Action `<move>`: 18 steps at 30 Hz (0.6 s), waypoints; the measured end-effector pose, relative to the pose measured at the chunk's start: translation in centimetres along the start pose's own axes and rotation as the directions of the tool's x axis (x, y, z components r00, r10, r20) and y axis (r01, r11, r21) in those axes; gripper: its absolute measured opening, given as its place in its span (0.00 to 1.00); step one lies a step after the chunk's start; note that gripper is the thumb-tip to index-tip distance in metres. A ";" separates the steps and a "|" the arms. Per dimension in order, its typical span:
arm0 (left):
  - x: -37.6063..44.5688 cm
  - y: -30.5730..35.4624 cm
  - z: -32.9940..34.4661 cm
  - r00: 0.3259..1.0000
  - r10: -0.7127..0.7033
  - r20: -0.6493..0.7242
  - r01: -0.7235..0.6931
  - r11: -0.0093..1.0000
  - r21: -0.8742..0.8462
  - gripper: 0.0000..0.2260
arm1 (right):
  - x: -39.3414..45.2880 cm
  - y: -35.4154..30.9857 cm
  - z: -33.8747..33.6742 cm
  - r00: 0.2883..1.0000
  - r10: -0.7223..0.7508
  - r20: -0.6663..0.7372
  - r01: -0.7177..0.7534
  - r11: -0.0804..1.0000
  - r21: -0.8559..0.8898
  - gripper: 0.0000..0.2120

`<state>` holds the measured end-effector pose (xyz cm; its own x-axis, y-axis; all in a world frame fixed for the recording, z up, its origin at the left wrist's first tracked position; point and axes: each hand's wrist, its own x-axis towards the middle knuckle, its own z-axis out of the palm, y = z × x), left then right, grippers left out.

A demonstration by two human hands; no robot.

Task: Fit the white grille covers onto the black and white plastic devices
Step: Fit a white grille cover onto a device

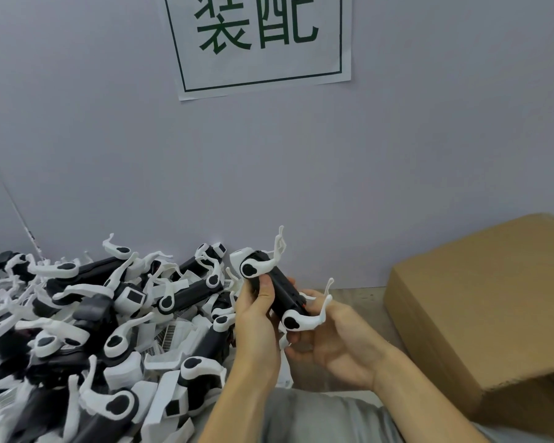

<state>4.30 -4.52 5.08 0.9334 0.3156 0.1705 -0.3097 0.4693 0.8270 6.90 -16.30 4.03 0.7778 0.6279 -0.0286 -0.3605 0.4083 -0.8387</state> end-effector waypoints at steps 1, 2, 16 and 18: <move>0.0 0.1 0.0 1.000 -0.005 0.007 0.005 1.000 0.010 0.20 | 0.0 0.0 0.1 1.000 0.004 -0.007 -0.004 1.000 0.013 0.15; 0.0 0.3 0.0 1.000 -0.007 0.011 0.007 1.000 0.016 0.22 | 0.0 -0.1 0.1 1.000 0.005 -0.003 -0.005 1.000 0.026 0.16; 1.0 4.2 -0.1 0.979 0.051 -0.199 0.027 0.930 0.367 0.09 | 1.0 3.1 -0.2 0.982 -0.107 -0.154 -0.149 0.057 -0.987 0.22; 0.7 3.8 0.3 0.988 -0.012 -0.157 0.080 0.895 0.438 0.07 | 1.0 2.7 -0.3 0.970 -0.142 -0.196 -0.178 0.130 -0.975 0.20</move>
<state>3.86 -2.78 8.48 0.8972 0.4353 0.0747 -0.1230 0.0838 0.9889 6.88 -14.76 1.54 0.9068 0.4213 -0.0152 0.3169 -0.7051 -0.6343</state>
